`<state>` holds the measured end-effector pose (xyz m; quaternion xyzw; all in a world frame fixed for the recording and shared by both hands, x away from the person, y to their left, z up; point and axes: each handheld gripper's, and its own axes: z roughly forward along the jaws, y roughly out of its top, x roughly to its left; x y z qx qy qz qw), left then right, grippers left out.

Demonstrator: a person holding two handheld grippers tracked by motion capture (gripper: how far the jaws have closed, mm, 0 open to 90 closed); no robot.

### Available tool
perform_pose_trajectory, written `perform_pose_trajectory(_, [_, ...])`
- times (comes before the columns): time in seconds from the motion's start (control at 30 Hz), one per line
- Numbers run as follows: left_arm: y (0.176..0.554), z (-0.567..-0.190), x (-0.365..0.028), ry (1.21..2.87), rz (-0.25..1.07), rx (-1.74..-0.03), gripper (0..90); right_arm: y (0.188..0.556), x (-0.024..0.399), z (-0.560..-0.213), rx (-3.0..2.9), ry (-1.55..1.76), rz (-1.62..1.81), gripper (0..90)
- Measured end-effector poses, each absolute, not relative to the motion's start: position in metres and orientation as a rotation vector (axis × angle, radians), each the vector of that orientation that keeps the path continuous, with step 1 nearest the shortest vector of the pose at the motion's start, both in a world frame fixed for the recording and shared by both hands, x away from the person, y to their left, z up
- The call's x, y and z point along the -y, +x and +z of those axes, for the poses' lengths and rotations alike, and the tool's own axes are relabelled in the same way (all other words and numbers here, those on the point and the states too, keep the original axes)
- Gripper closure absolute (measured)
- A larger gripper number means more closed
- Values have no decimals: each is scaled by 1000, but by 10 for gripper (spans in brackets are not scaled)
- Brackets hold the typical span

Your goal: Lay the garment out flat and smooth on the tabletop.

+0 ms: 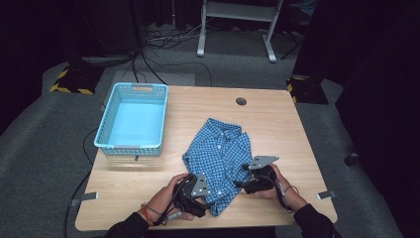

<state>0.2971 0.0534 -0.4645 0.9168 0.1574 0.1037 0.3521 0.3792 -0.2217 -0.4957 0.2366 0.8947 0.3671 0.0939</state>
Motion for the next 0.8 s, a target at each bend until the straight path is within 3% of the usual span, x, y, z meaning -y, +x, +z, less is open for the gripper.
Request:
perform_pose_trajectory(0.17, [297, -470, -50, 2406, 290, -405, 291, 379, 222, -496, -2654, 702, 1089, 265])
perform_pose_trajectory(0.23, [298, -470, -50, 2417, 293, -399, 351, 379, 222, -496, -2654, 703, 1090, 265])
perform_pose_trajectory(0.53, [297, -468, -51, 2461, 370, -338, 812, 379, 222, -496, -2654, 701, 1091, 263])
perform_pose_trajectory(0.8, [302, -461, -61, 2422, 366, -371, 851, 379, 222, -496, -2653, 701, 1091, 264])
